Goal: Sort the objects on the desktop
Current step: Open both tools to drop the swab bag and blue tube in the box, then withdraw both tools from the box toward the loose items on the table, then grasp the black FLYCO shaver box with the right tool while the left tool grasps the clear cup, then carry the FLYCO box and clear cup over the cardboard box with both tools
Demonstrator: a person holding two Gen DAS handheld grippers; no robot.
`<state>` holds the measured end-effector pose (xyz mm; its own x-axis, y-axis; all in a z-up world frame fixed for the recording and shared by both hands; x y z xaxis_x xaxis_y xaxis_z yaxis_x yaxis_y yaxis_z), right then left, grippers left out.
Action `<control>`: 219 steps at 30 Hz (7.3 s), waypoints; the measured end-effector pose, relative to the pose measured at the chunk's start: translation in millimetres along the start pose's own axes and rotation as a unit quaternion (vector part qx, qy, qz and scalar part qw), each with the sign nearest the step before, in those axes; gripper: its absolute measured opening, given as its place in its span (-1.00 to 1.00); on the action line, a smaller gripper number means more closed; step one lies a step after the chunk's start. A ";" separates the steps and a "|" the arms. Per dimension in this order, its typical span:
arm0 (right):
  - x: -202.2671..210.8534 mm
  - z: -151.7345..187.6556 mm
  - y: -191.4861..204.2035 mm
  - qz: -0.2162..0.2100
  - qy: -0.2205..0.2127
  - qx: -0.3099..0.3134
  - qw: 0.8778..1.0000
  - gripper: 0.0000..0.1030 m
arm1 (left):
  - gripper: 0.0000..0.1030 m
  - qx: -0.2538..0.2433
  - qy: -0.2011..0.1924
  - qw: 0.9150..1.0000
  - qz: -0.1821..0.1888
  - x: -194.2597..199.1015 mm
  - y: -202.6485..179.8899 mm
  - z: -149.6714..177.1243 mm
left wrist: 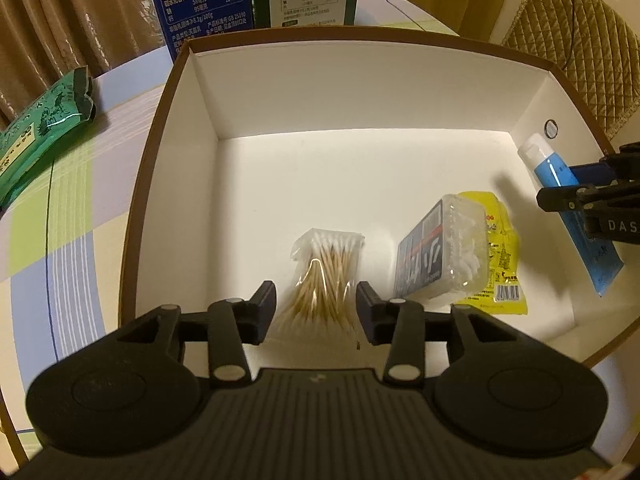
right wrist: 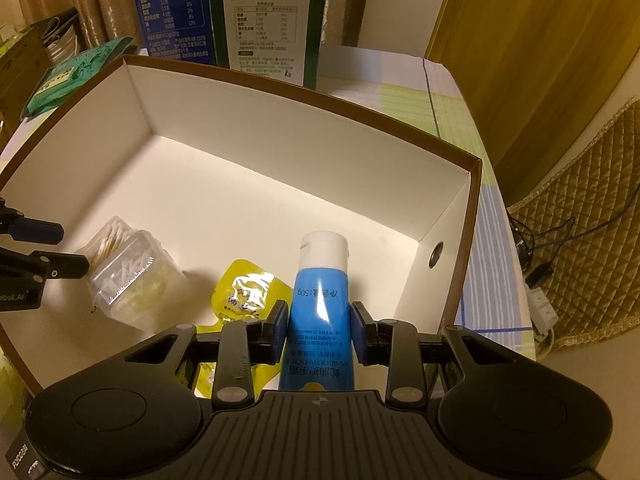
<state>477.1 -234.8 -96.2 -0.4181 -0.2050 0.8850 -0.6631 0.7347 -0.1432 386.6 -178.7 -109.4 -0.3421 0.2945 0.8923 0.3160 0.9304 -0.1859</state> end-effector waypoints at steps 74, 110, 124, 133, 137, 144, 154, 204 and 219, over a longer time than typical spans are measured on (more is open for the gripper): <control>127.8 125.9 118.3 -0.134 -0.119 0.003 0.984 0.96 | 0.83 0.087 -0.079 0.993 -0.019 159.4 41.8 190.2; 59.3 134.7 188.7 -0.201 -0.042 0.126 0.970 0.96 | 0.82 0.100 -0.026 0.994 -0.040 125.5 83.2 230.2; 50.5 125.6 217.2 -0.188 -0.059 0.209 0.958 0.73 | 0.82 0.115 -0.017 0.992 -0.046 120.7 97.0 240.9; 56.2 139.3 221.1 -0.179 -0.051 0.227 0.956 0.55 | 0.81 0.101 -0.017 0.994 -0.038 116.0 91.4 240.2; 64.6 158.3 208.6 -0.177 -0.039 0.216 0.959 0.54 | 0.80 0.086 -0.016 0.996 -0.035 110.8 86.5 236.8; 73.9 185.6 171.8 -0.150 -0.021 0.168 0.974 0.55 | 0.79 0.047 -0.026 0.998 -0.029 98.6 80.5 220.6; 81.2 214.2 119.1 -0.102 -0.003 0.089 0.991 0.55 | 0.51 0.003 -0.007 1.000 -0.019 65.3 75.6 196.5; 108.0 151.0 77.8 -0.081 -0.061 0.025 0.995 0.51 | -0.08 -0.004 -0.063 0.998 0.013 116.9 41.7 176.1; 142.1 52.5 40.8 -0.075 -0.147 0.038 0.986 0.51 | -0.07 -0.029 -0.147 0.988 0.032 137.9 5.0 82.0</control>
<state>358.1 -267.9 0.4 -0.4670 -0.4944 0.7332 -0.7705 0.6344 -0.0630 268.4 -115.6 -21.1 -0.5602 0.4104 0.7195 0.3916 0.8967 -0.2065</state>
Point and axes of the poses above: each gripper's, at about its wrist camera, not at the fingertips, and x roughly against the way its jaws point, y to its left, z to its underside, the point moved 2 cm from there along -x, roughly the way its jaws point, and after that the axes turned 14 degrees about x, right-handed, at the moved point
